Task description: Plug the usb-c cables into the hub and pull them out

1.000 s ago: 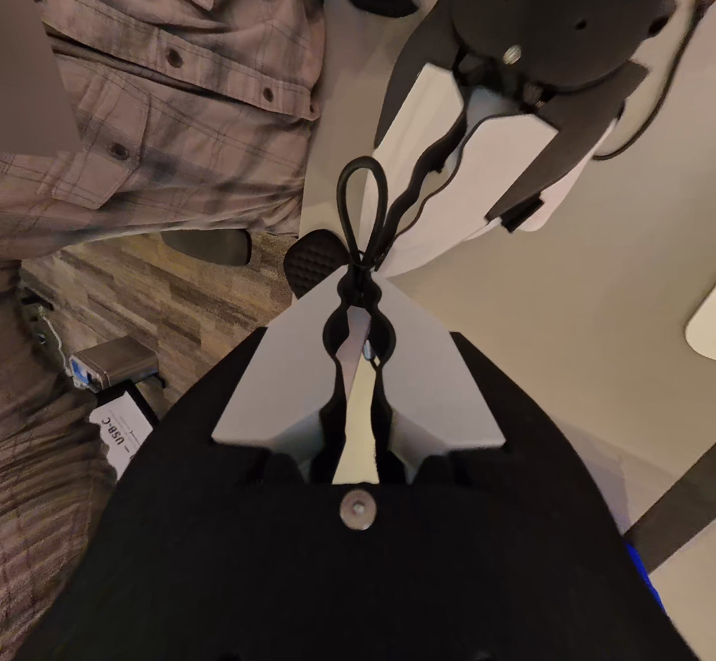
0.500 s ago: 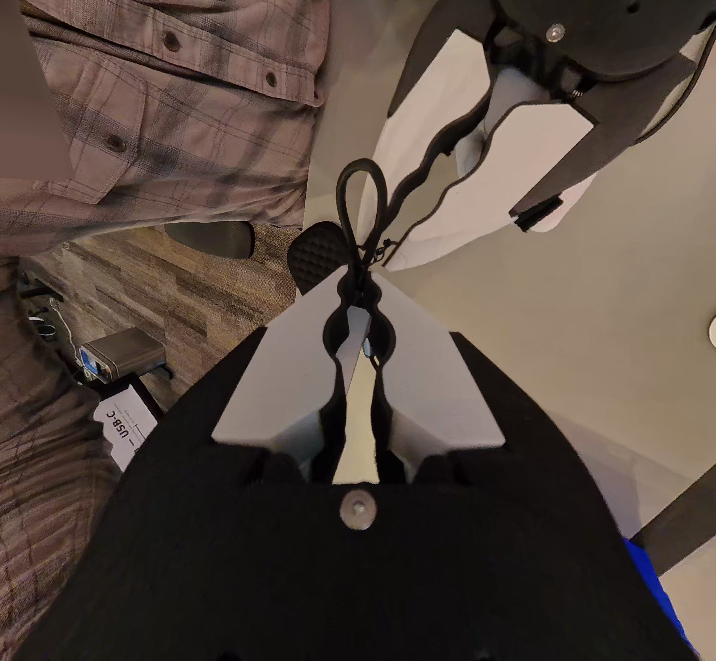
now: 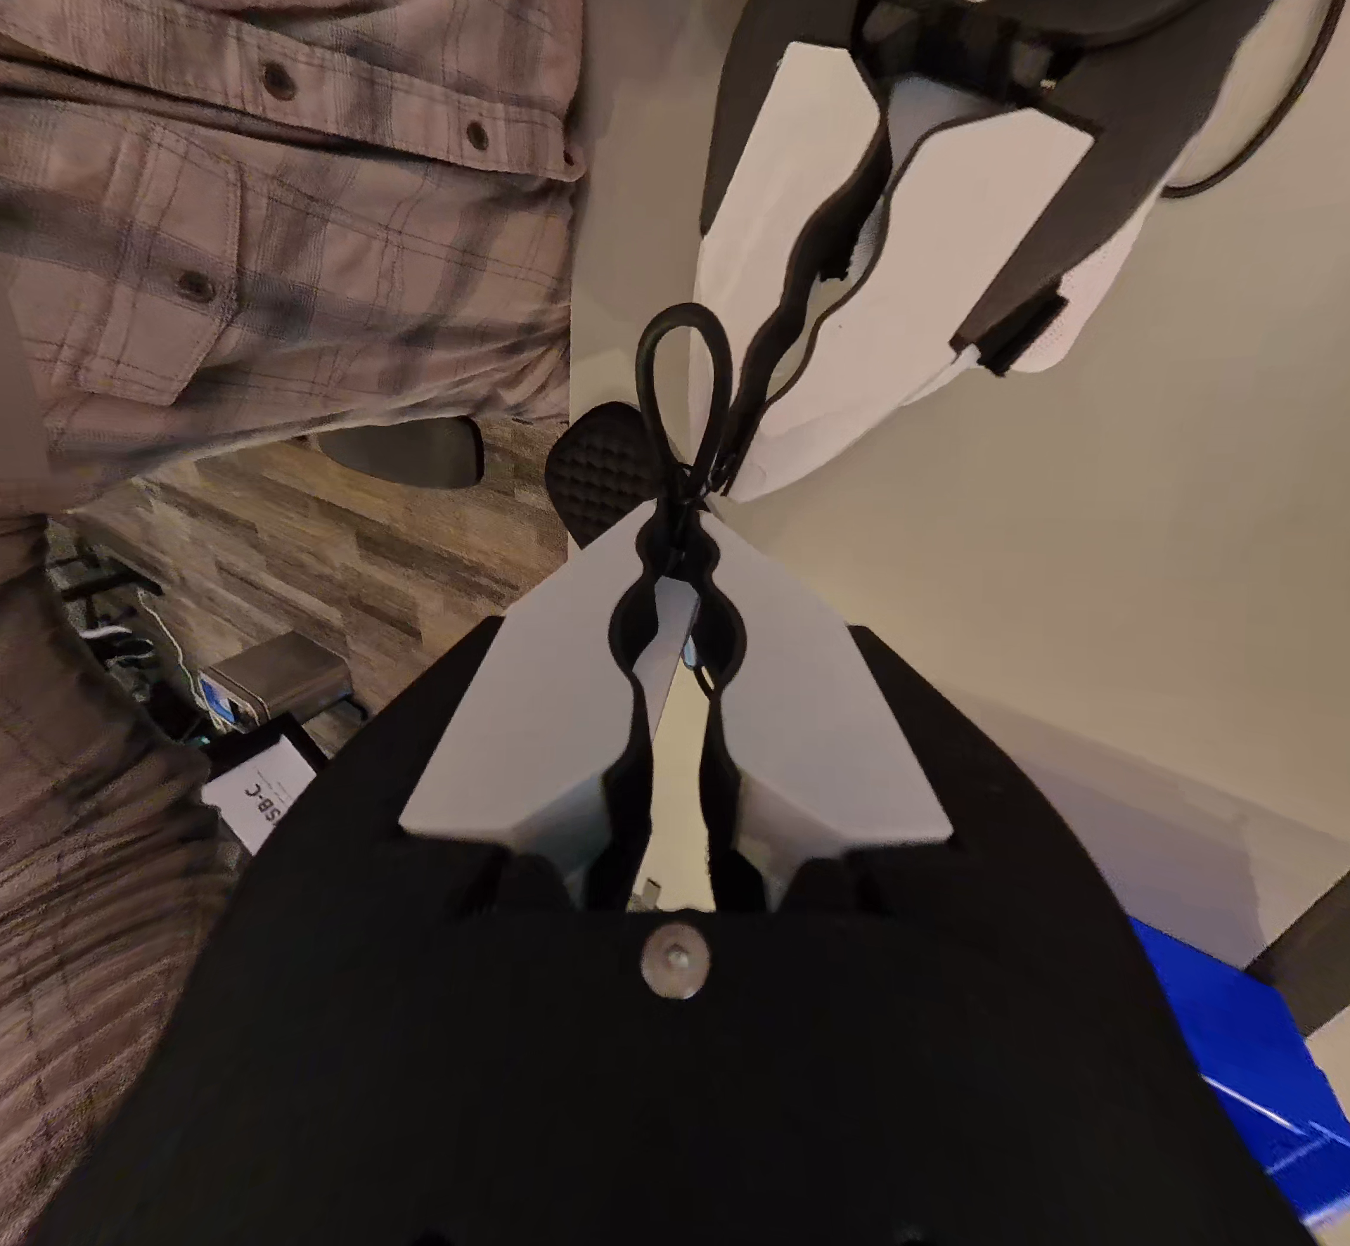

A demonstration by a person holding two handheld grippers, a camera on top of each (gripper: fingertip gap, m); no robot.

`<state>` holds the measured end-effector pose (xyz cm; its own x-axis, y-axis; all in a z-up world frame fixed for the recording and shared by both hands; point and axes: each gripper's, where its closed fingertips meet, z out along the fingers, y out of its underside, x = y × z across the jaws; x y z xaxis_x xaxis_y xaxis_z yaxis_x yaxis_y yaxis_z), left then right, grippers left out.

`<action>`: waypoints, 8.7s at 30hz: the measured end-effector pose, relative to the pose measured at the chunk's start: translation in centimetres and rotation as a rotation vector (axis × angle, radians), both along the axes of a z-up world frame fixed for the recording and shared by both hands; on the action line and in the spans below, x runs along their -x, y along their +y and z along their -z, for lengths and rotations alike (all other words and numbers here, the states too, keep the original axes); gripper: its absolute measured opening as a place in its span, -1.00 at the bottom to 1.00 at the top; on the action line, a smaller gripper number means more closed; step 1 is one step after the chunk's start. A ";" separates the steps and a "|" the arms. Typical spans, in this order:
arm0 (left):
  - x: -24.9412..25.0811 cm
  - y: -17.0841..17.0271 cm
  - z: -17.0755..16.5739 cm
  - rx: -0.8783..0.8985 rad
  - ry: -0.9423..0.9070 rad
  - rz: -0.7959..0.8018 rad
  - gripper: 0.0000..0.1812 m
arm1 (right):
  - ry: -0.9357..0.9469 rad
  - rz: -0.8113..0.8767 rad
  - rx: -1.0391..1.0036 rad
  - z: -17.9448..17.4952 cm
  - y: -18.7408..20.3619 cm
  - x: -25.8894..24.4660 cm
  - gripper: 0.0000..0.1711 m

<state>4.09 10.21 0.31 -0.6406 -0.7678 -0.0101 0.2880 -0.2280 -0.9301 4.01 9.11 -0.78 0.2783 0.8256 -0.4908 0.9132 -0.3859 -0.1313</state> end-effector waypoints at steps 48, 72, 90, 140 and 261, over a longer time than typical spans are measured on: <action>0.2 6.9 -3.0 0.059 -0.047 -0.464 -0.98 | 0.957 0.499 -0.496 1.7 1.8 6.9 -0.39; -2.6 4.6 0.7 -0.227 0.102 -0.517 -0.98 | 0.686 0.296 -0.715 -0.6 1.9 9.6 -0.17; -1.2 3.5 -1.6 -0.145 0.049 -0.409 -0.98 | 0.183 0.421 -1.078 3.7 2.3 -2.5 0.13; -2.6 -1.5 4.6 -0.432 0.302 -0.193 -0.98 | 0.158 0.100 -0.736 7.6 1.0 0.4 0.21; -1.5 -6.0 11.0 -0.693 0.417 0.057 -0.99 | 0.435 0.306 -0.719 11.2 -0.2 0.3 0.41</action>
